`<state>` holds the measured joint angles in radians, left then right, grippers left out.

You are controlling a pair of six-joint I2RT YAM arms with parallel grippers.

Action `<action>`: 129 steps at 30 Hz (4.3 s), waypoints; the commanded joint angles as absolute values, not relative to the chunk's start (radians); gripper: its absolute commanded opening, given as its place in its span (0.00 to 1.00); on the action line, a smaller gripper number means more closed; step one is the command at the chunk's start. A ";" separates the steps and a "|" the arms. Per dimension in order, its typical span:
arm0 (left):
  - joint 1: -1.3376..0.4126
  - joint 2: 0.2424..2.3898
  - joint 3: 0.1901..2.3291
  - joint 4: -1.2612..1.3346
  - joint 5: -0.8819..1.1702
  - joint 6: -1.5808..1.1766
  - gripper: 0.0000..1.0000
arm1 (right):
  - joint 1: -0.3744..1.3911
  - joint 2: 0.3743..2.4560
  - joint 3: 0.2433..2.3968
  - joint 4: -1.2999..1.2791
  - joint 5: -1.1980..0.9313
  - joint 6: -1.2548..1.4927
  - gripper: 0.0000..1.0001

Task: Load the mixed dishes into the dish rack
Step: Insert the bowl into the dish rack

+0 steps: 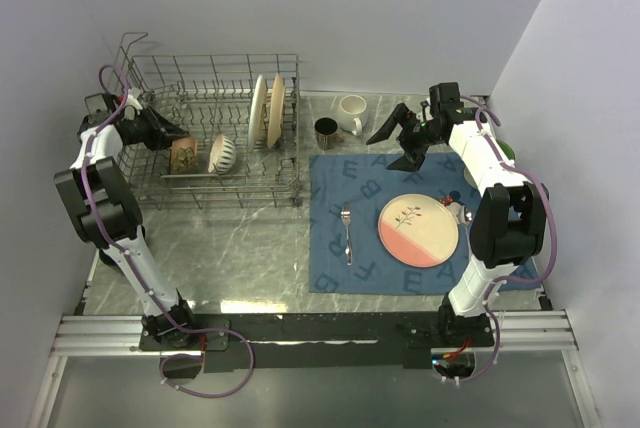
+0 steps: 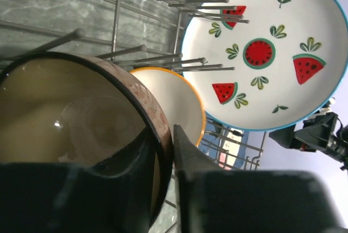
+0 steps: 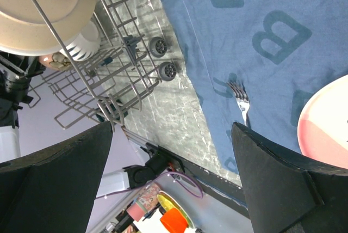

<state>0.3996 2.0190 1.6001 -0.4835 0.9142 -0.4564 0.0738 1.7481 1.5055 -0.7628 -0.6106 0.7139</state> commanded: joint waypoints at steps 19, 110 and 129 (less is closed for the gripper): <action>0.390 1.931 1.680 -0.538 0.756 -0.431 0.89 | 0.071 1.715 1.546 -0.746 -0.609 0.729 0.98; 0.371 2.120 1.733 -0.707 1.169 -0.212 0.01 | 0.045 1.704 1.514 -0.776 -0.611 0.666 0.98; 0.370 2.089 1.686 -0.611 1.043 -0.293 0.80 | 0.034 1.740 1.542 -0.785 -0.626 0.660 0.98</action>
<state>0.3660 2.1422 1.6890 -0.6678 1.0779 -0.2672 0.0448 1.7397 1.5108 -0.7792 -0.6144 0.6716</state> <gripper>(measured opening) 0.739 0.979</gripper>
